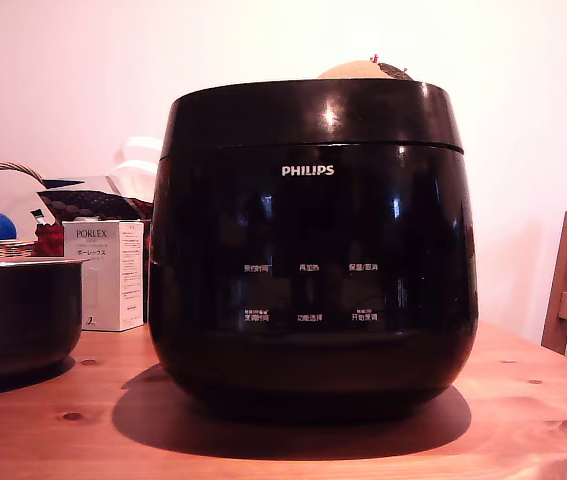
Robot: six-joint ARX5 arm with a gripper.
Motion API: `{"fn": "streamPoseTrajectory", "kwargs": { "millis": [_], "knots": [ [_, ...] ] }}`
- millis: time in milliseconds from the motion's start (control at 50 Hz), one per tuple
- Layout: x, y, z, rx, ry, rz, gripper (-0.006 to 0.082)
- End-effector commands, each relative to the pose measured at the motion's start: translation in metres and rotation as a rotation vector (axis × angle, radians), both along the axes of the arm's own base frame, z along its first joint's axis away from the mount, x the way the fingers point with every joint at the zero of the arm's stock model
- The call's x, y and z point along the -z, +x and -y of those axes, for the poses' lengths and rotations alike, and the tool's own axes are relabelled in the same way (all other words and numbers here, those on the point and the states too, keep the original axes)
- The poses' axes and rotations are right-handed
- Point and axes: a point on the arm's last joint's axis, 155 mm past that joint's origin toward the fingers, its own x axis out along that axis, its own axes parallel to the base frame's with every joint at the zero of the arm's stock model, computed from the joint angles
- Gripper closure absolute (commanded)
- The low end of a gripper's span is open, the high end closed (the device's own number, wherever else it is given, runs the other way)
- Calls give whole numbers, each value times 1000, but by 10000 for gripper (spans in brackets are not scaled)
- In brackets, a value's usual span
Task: Open the rice cooker by pressing the large metal button on the top of its lid with medium force
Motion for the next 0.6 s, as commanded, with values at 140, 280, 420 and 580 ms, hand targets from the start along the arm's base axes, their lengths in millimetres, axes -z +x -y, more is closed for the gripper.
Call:
{"fn": "streamPoseTrajectory", "kwargs": {
  "millis": [140,280,420,580],
  "knots": [
    [1,1,-4,19,-20,33,789],
    [1,1,2,50,-98,31,789],
    [-12,-2,21,161,-256,58,789],
    [-43,-20,66,425,-428,55,789]
  ]
}}
